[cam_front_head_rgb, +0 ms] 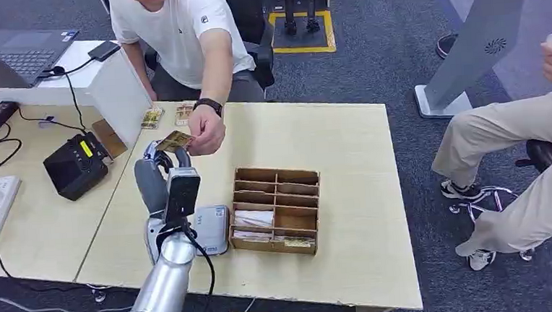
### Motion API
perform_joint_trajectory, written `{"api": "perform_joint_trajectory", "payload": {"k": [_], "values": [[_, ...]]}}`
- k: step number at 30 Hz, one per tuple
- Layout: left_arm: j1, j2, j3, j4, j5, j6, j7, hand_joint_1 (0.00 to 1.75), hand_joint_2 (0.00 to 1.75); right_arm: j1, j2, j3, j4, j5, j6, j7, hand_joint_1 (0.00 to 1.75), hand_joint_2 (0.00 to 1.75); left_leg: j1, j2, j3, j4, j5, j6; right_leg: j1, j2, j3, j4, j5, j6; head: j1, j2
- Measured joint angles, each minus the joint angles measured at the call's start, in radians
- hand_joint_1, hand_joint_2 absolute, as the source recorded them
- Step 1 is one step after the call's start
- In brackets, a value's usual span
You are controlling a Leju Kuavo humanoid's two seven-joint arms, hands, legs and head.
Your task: Pass the card to the sensor for recognition and then transmit it.
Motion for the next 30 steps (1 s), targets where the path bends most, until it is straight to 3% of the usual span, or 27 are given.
{"api": "perform_joint_trajectory", "payload": {"k": [20, 30], "values": [[0.0, 0.008, -0.006, 0.0, -0.019, 0.0, 0.012, 1.75, 1.75, 0.0, 0.006, 0.0, -0.038, -0.002, 0.0, -0.014, 0.0, 1.75, 0.0, 0.0, 0.0, 0.0, 0.0, 0.0, 0.0, 0.0, 0.0, 0.0, 0.0, 0.0, 0.0, 0.0], [0.005, 0.017, -0.006, -0.004, 0.003, 0.001, 0.009, 1.75, 1.75, 0.0, 0.007, 0.0, -0.051, -0.006, 0.0, -0.052, 0.0, 1.75, 0.0, 0.0, 0.0, 0.0, 0.0, 0.0, 0.0, 0.0, 0.0, 0.0, 0.0, 0.0, 0.0, 0.0]]}}
